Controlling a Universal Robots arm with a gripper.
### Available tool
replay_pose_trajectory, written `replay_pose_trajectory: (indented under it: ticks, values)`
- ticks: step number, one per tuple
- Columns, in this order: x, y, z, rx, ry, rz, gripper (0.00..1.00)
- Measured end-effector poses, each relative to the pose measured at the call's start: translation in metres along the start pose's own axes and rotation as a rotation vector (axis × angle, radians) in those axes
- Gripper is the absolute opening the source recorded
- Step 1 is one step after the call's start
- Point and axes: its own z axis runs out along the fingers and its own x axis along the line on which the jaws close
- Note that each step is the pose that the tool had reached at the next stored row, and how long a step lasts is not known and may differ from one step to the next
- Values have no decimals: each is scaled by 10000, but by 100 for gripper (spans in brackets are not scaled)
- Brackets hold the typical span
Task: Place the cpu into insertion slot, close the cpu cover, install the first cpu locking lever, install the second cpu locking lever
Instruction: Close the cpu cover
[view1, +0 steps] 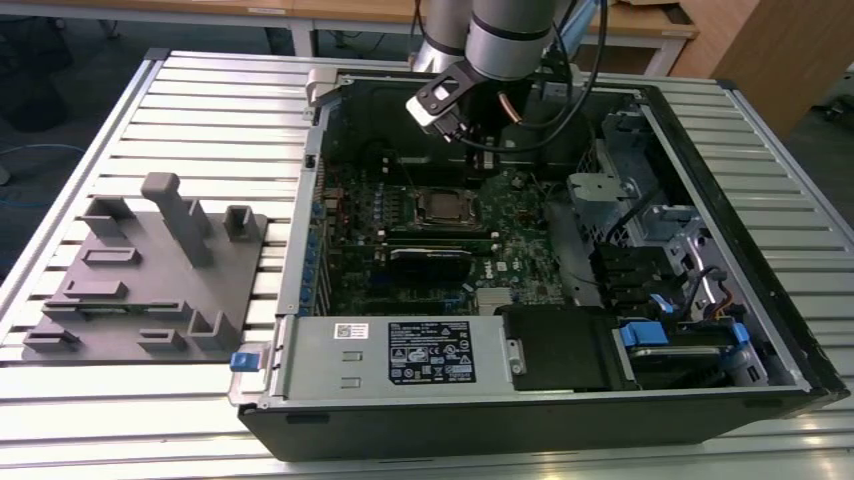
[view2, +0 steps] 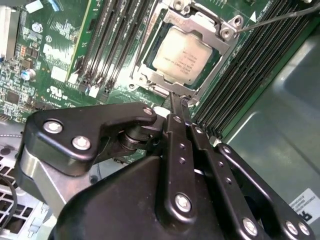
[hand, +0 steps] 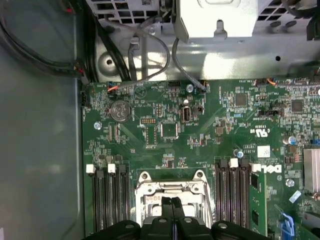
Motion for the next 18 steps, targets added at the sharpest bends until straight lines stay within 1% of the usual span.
replay_pose_trajectory:
  ticks: [6,11,18]
  values:
    - [-6,-121,44,0,-2,0,10]
    - [-9,-178,118,0,-1,0,10]
    - [-15,-291,167,0,-2,0,10]
